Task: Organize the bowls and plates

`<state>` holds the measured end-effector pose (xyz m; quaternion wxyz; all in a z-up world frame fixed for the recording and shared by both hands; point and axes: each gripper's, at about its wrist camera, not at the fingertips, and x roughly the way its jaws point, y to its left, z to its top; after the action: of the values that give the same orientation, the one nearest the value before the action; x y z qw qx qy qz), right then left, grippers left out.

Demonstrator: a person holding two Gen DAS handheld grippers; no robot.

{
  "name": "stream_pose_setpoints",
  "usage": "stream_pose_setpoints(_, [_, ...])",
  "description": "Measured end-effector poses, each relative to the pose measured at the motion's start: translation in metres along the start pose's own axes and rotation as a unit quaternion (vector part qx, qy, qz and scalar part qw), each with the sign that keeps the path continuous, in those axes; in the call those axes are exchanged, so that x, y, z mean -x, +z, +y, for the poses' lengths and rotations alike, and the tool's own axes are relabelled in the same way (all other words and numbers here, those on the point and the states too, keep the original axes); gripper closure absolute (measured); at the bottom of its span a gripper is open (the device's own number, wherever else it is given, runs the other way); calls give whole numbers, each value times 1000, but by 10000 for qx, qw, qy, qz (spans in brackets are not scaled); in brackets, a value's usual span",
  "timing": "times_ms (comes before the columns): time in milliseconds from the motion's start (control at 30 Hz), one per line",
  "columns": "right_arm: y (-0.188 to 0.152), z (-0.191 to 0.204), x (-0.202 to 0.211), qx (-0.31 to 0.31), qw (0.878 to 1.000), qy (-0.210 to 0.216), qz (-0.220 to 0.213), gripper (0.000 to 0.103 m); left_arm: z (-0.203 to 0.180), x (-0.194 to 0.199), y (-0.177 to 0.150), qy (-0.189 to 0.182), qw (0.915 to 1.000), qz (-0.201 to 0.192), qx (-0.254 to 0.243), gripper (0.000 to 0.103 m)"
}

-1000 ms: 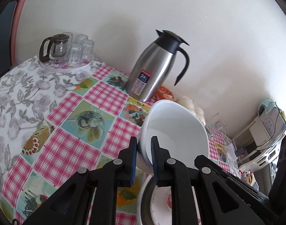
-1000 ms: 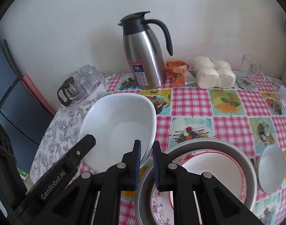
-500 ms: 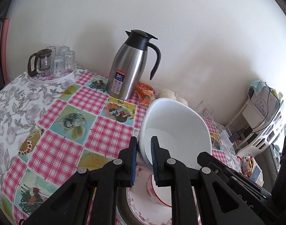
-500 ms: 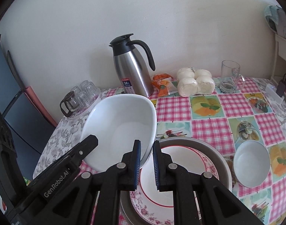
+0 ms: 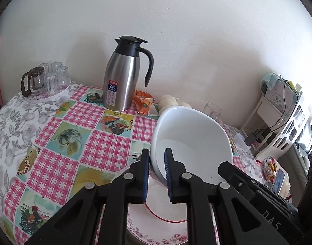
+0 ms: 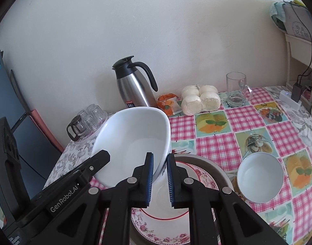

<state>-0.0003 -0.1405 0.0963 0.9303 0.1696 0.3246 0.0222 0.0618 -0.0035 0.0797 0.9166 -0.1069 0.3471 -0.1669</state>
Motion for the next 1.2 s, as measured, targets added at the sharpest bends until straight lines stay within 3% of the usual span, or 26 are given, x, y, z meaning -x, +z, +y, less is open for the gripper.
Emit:
stream_pose_setpoints(400, [1,-15,14,46,9999,-31,-146,89,-12,-4,-6,-171,9997,149,27,87])
stream_pose_setpoints(800, [-8,-24,-8,-80,9989,-143,439,89,1,-25,-19,-110,9967,770,246,87])
stream_pose_setpoints(1200, [-15,-24,-17,-56,9973,-245,695,89,4,-33,-25,2,9943,1031,268,87])
